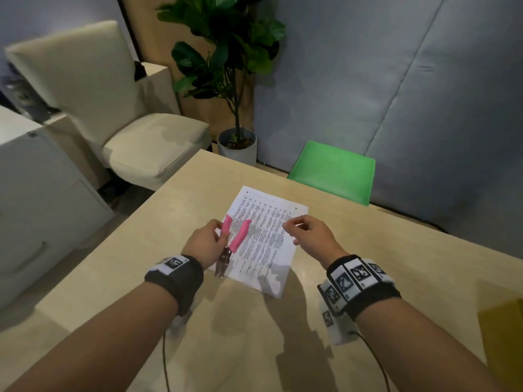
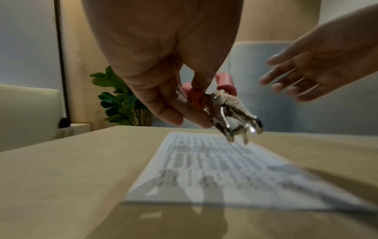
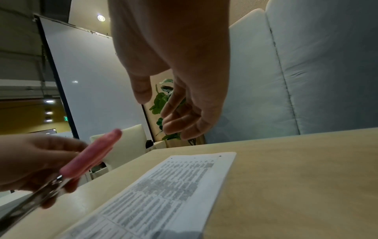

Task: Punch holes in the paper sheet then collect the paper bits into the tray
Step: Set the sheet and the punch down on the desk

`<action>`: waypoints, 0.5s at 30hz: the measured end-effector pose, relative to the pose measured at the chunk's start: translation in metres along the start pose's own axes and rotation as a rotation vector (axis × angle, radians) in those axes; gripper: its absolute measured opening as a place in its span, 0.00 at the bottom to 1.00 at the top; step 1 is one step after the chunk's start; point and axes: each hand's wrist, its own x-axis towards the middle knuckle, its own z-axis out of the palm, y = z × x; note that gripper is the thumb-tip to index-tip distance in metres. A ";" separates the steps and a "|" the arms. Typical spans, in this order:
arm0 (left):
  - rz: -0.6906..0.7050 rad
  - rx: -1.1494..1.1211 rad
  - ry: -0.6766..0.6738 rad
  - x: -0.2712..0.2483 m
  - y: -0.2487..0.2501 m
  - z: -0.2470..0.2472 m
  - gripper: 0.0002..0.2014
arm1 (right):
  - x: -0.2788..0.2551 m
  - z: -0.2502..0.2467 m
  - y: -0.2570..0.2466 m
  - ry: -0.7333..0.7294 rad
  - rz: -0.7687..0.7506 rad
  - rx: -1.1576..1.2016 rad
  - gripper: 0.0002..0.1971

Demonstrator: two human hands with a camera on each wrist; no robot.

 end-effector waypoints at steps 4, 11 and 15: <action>-0.116 0.165 -0.052 -0.007 -0.042 -0.007 0.19 | -0.009 -0.014 0.024 0.014 0.059 -0.051 0.09; -0.188 0.271 -0.171 -0.034 -0.077 0.008 0.21 | -0.022 -0.025 0.054 0.065 0.132 -0.067 0.03; -0.182 0.298 -0.156 -0.040 -0.078 0.011 0.19 | -0.029 -0.029 0.062 0.083 0.147 -0.097 0.03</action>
